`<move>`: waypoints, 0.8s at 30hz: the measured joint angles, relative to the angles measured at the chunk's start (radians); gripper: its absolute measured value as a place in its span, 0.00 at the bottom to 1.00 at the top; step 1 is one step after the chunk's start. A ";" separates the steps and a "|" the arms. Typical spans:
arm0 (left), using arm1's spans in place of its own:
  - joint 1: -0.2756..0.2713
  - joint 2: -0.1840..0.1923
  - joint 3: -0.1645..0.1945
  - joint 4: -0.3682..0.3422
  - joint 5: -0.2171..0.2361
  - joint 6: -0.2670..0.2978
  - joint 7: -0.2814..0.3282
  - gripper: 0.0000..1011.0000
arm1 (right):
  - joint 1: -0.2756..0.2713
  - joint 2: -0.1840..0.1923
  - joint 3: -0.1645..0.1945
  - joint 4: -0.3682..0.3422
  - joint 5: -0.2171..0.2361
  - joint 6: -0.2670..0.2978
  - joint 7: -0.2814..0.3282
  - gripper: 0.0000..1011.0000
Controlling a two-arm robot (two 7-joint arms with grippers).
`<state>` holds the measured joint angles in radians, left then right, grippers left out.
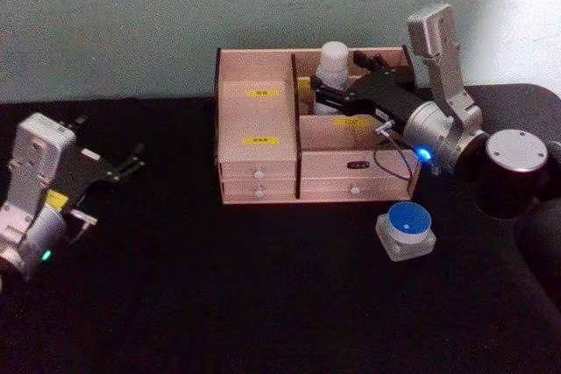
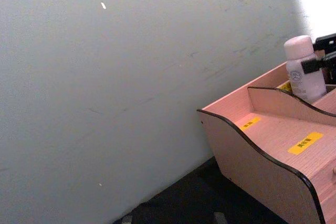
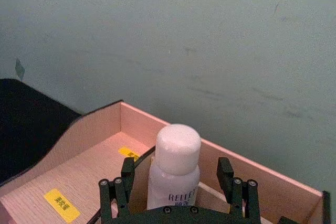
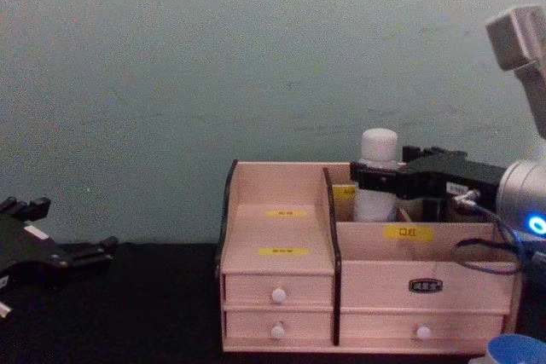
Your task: Pick up the facial cleanser and watermelon frost from the table and place them into the tiered storage box.
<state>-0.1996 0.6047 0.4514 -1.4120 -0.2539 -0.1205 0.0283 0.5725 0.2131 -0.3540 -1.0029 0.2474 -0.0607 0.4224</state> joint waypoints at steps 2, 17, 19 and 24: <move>0.000 0.000 0.000 0.000 0.000 0.000 0.000 0.99 | -0.012 0.005 0.005 -0.024 0.003 0.002 -0.002 0.99; 0.000 0.000 0.000 0.000 0.000 0.000 0.000 0.99 | -0.226 0.157 0.068 -0.402 0.067 0.144 -0.003 0.99; 0.000 0.000 0.000 0.000 0.000 0.000 0.000 0.99 | -0.270 0.189 0.084 -0.461 0.087 0.163 0.002 0.99; 0.000 0.000 0.000 0.000 0.000 0.000 0.000 0.99 | -0.368 0.259 0.117 -0.584 0.127 0.194 0.004 0.99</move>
<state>-0.1995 0.6047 0.4514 -1.4120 -0.2539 -0.1205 0.0283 0.2043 0.4724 -0.2368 -1.5864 0.3740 0.1329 0.4262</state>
